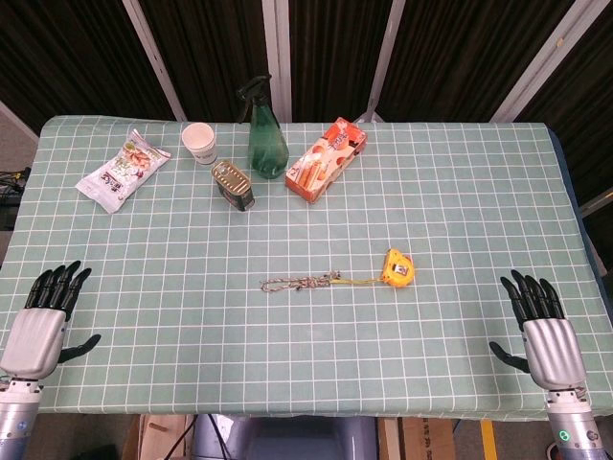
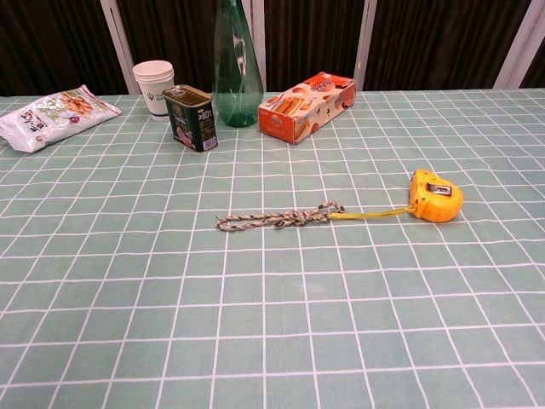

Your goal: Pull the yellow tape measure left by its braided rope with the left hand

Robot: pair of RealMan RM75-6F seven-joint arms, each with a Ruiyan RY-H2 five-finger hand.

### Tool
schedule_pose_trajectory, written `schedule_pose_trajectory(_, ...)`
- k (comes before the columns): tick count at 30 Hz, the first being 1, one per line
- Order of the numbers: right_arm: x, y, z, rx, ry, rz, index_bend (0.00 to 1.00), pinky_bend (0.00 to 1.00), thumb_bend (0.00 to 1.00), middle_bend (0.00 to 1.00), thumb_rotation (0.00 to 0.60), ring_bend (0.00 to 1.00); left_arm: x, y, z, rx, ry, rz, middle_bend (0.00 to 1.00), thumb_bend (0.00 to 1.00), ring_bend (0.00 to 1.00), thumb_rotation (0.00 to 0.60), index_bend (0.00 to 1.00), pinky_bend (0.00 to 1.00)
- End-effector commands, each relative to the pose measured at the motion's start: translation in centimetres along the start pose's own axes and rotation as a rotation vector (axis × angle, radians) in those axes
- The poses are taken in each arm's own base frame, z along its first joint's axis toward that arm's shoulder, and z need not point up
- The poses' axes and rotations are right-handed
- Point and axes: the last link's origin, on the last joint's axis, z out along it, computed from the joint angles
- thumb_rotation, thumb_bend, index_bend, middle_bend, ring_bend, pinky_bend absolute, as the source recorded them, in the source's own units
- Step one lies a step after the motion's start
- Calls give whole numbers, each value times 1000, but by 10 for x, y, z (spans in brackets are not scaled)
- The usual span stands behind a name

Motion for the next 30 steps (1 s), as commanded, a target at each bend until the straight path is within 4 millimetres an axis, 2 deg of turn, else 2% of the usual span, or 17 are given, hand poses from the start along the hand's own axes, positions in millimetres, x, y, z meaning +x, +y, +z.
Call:
schedule_pose_trajectory(1, 0, 0, 0, 1, -1, 0, 0, 0, 167, 0, 600, 0, 0, 0, 0, 0, 0, 0, 0, 0, 0, 600, 0, 0)
schedule_pose_trajectory(21, -1, 0, 1, -11, -14, 22, 0, 0, 168, 0, 600, 0, 1, 3, 4, -20, -39, 15, 0, 0, 0, 600, 0, 4)
schedule_pose_trajectory(23, -1, 0, 1, -13, -17, 27, 0, 0, 168, 0, 600, 0, 3, 7, 8, -37, -42, 21, 0, 1, 0, 600, 0, 17)
schedule_pose_trajectory(26, -2, 0, 2, -16, -20, 36, 0, 0, 168, 0, 600, 0, 8, 21, 25, -89, -49, 49, 0, 39, 0, 600, 17, 28)
schedule_pose_trajectory(30, -3, 0, 3, -23, -34, 47, 0, 0, 168, 0, 600, 0, 14, 43, 50, -152, -50, 88, 0, 134, 0, 600, 149, 66)
